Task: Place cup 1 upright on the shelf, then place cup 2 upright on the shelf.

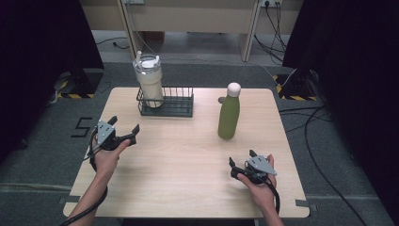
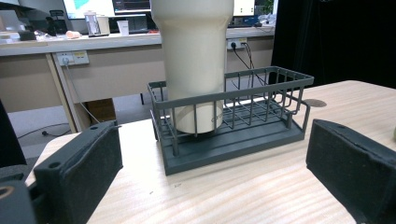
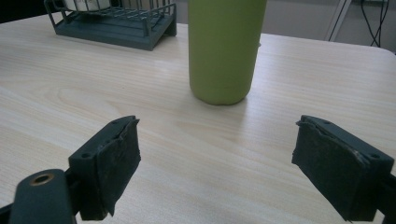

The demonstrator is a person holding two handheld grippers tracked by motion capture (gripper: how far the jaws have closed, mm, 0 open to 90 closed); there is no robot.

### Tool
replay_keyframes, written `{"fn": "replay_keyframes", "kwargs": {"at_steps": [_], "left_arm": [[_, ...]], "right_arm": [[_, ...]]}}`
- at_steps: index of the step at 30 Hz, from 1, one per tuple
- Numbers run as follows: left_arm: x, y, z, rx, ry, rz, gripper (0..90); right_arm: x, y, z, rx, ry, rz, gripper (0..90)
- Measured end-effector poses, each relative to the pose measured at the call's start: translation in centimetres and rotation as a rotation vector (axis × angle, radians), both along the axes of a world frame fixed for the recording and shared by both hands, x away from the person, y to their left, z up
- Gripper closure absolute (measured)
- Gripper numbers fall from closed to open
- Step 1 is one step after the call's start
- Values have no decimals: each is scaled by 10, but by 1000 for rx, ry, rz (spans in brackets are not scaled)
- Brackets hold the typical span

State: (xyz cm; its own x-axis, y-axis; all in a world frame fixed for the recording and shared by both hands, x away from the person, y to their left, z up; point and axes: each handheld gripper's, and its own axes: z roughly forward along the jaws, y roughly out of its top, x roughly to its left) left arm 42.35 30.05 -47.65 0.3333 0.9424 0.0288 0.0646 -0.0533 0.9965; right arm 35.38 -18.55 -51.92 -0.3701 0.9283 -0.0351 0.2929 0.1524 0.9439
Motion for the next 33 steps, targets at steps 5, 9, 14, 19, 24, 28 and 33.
{"fn": "replay_keyframes", "kwargs": {"at_steps": [5, 9, 14, 19, 24, 28, 33], "left_arm": [[-4, 1, 0, -7, -7, 4, 26], [-5, 3, -1, -11, -5, 11, 26], [-7, 9, -1, -8, -3, 21, 26], [-9, 11, -2, -15, -3, 21, 26], [-8, 8, -1, -13, -6, 16, 26], [-7, 6, -2, -16, 1, 14, 26], [-9, 5, 0, -2, -11, 16, 26]], "right_arm": [[-1, 0, 0, 1, -10, 0, 140], [-2, -2, 0, 5, -14, -1, 139], [-3, -3, 0, -1, -17, -2, 135], [-2, -1, 0, -12, -11, 5, 123], [-2, -4, 1, -14, -25, -6, 151], [2, -7, 7, 13, -30, -8, 174], [8, -7, 21, 22, -49, -25, 149]]}}
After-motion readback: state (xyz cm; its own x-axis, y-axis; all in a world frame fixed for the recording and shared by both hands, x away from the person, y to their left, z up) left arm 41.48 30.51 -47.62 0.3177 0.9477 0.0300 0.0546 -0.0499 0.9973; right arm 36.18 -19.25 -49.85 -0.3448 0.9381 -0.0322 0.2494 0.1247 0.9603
